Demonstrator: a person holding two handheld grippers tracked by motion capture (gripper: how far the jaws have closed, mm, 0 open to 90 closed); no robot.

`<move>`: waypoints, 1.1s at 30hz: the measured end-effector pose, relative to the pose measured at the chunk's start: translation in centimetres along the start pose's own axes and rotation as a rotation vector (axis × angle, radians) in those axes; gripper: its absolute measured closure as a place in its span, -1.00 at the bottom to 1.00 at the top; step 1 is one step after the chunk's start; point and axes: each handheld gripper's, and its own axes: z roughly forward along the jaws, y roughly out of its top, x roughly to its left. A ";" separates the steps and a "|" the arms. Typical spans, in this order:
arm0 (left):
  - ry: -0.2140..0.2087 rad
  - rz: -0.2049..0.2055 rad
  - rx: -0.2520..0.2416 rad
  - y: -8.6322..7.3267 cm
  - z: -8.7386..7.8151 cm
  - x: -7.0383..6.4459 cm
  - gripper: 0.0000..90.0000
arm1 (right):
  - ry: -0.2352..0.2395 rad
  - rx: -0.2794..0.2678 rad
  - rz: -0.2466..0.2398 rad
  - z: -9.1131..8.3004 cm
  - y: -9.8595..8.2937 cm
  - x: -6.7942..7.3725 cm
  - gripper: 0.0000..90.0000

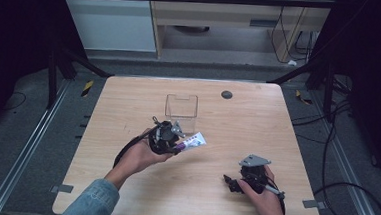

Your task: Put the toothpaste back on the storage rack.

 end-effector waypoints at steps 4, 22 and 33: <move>0.024 -0.023 -0.037 0.3 -0.7 0.1 0.70 | 0.000 0.000 -0.001 0.0 0.0 0.0 -0.86; 0.108 -0.077 -0.169 1.1 -3.0 0.3 0.70 | 0.000 0.000 -0.001 0.0 0.0 0.0 -0.86; 0.177 -0.122 -0.273 1.3 -4.5 0.6 0.70 | 0.002 0.002 0.009 0.0 0.0 0.2 -0.86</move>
